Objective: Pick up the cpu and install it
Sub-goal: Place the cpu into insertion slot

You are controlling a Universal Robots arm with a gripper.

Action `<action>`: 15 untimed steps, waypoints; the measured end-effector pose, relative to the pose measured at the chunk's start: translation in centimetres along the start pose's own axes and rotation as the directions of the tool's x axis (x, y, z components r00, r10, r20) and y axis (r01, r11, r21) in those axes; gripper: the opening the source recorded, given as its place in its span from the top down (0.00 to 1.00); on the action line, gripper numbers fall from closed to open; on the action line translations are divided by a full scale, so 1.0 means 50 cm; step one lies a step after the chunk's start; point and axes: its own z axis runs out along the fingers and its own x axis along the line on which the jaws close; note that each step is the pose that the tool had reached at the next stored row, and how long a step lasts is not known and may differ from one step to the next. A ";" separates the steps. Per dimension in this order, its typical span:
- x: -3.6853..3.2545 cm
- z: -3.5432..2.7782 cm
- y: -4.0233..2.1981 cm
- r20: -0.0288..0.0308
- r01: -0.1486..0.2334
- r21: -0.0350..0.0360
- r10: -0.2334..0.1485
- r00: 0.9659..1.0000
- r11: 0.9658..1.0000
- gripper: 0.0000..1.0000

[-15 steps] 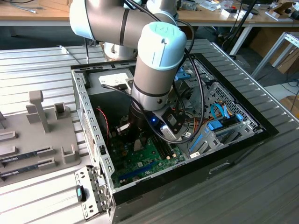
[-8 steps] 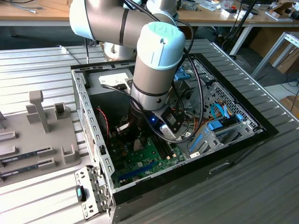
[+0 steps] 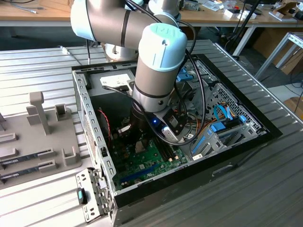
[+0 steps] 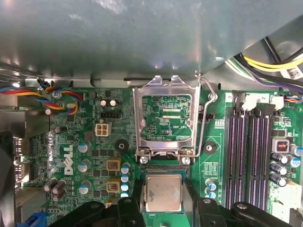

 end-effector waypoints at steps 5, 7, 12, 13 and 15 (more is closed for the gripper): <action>-0.001 0.000 -0.001 0.000 0.000 0.000 0.000 1.000 1.000 0.54; -0.001 0.000 -0.001 0.000 0.000 0.000 0.000 1.000 1.000 0.58; -0.001 0.000 -0.003 0.000 0.000 0.000 0.000 1.000 1.000 0.58; -0.001 0.000 -0.003 0.000 0.000 0.000 0.000 1.000 1.000 0.58; -0.001 0.000 -0.003 0.000 0.000 0.000 0.000 1.000 1.000 0.58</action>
